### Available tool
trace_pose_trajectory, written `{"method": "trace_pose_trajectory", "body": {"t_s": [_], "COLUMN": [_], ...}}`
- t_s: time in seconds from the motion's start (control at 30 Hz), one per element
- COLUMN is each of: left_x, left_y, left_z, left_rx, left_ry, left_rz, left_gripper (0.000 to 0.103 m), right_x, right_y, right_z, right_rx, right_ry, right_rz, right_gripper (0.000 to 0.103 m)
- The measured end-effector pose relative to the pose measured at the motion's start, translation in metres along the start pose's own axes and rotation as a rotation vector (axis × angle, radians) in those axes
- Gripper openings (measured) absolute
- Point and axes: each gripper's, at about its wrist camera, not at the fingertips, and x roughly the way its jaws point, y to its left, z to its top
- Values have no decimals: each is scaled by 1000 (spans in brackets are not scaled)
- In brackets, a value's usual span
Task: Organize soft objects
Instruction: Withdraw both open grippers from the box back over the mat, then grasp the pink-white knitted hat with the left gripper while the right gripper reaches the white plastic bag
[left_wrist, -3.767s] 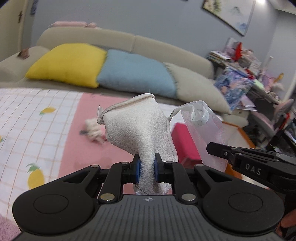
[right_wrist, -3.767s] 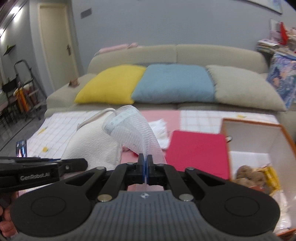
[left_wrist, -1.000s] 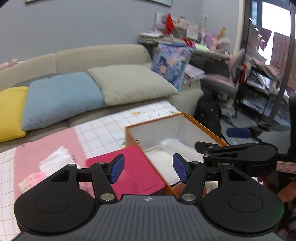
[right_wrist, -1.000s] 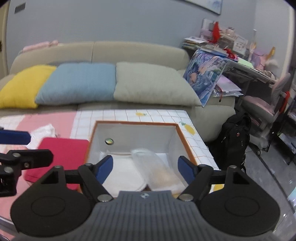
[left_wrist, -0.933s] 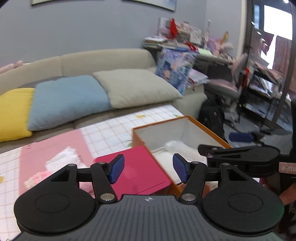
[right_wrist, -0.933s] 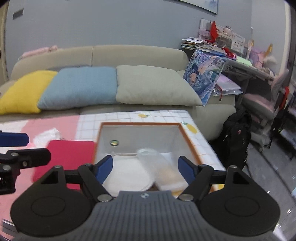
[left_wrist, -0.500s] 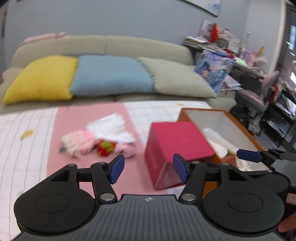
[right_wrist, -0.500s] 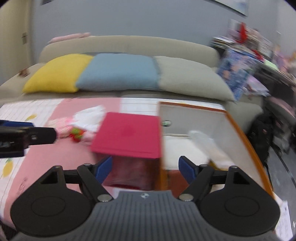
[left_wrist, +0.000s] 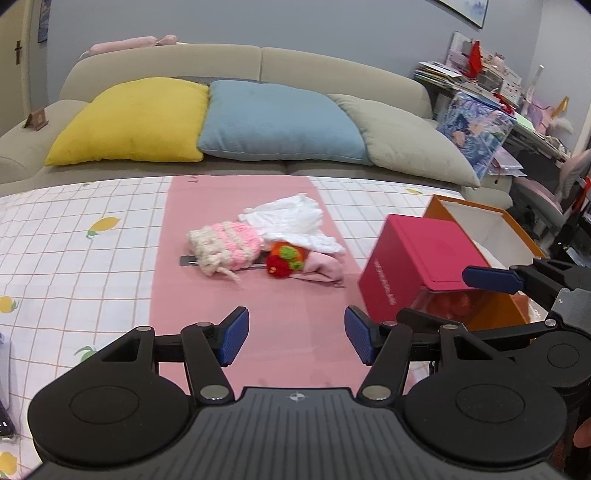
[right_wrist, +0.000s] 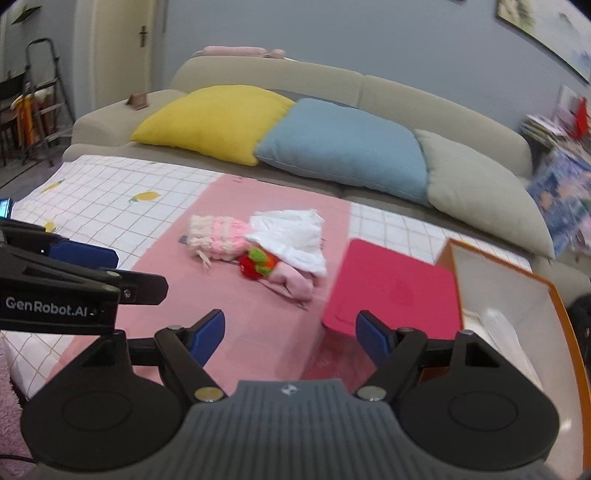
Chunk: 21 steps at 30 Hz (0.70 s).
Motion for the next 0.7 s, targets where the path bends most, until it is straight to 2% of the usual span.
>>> {"method": "trace_pose_trajectory", "body": {"t_s": [0.33, 0.53, 0.7], "left_x": [23, 44, 67], "left_y": [23, 38, 42], "left_z": [16, 32, 47], "left_rx": [49, 90, 173], "left_ry": [22, 39, 61], "left_rz": [8, -22, -42], "left_gripper": [69, 69, 69], "right_x": [42, 77, 108], "right_y": [3, -6, -10], "right_z": [32, 61, 81], "right_rx": [-91, -120, -168], "right_ry": [41, 126, 224], "right_rz": [38, 76, 110], "right_gripper": [72, 70, 70]}}
